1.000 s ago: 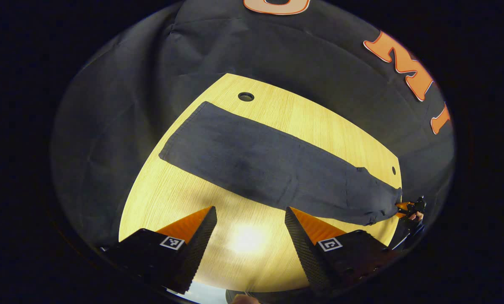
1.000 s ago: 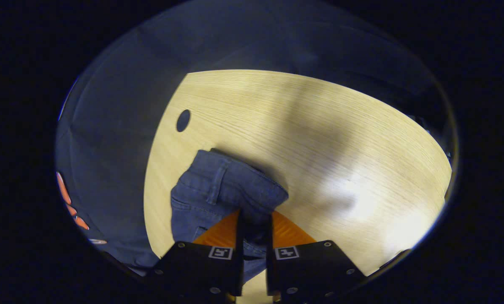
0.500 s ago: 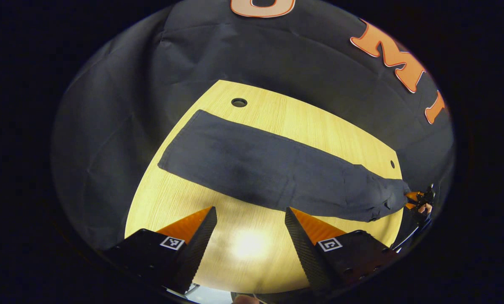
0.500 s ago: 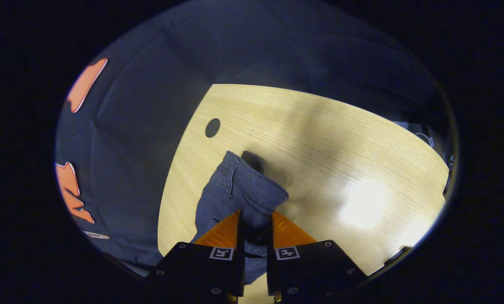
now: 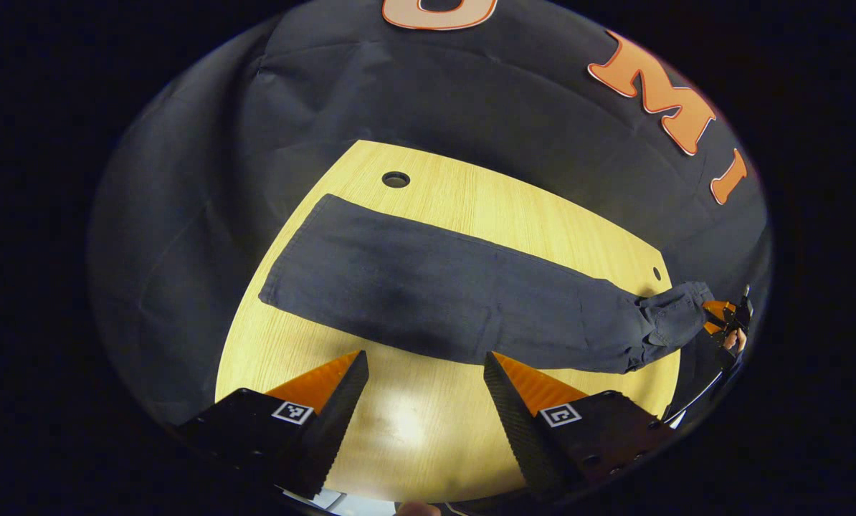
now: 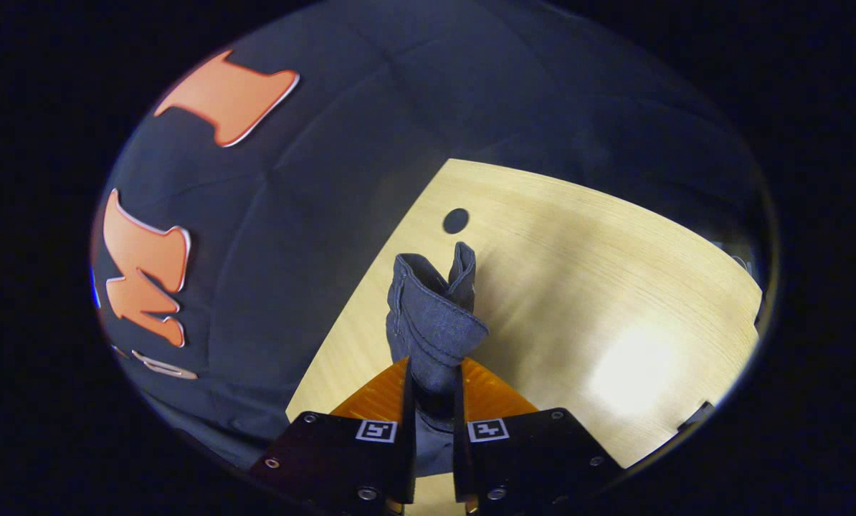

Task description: Grasp the waist and the cuffs of the jeans and fold them to make the two legs overlap; first hold the waist and fold one-third of the jeans toward the cuffs, then hold the cuffs and fold the remaining one-third in the same direction to finish folding.

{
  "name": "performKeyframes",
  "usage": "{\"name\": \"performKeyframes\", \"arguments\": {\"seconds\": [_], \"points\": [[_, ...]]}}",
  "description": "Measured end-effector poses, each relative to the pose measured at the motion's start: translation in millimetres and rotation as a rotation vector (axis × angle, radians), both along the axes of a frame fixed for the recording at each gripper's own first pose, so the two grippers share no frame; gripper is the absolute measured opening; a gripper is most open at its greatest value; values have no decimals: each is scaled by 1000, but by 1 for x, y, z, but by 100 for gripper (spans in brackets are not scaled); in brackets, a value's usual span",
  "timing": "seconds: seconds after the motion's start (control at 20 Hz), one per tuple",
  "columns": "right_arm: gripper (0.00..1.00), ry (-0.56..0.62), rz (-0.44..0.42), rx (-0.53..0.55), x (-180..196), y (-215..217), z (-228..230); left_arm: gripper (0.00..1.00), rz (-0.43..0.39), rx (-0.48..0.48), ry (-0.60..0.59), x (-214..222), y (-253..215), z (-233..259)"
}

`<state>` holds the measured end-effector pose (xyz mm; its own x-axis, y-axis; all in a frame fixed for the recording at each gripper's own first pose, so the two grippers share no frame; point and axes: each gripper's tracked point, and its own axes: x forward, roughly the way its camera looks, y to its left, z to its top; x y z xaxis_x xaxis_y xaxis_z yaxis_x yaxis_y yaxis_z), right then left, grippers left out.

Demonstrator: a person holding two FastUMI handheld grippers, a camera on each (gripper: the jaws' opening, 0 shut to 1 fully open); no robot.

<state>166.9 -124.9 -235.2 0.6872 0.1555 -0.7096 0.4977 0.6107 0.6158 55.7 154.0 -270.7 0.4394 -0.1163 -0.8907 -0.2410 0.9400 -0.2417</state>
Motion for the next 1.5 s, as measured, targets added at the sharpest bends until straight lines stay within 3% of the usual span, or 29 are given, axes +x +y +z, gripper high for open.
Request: {"name": "performKeyframes", "arguments": {"seconds": [0.1, 0.15, 0.65, 1.05, 1.5], "points": [[17, -26, 57, -26, 1, 22, 13, 99, 7, -15, -1, 0, 4, 1], [21, -31, 80, -49, 0, 33, 19, 99, 7, -18, 1, 0, 6, -1], [22, -50, 283, -108, -4, 146, 30, 99, 52, -37, 6, 4, 37, -14], [22, 26, 428, -191, -10, 229, -13, 98, 99, -52, 33, 14, 65, -20], [26, 138, 518, -288, -30, 255, -61, 98, 227, -134, 143, 30, 92, -27]]}}
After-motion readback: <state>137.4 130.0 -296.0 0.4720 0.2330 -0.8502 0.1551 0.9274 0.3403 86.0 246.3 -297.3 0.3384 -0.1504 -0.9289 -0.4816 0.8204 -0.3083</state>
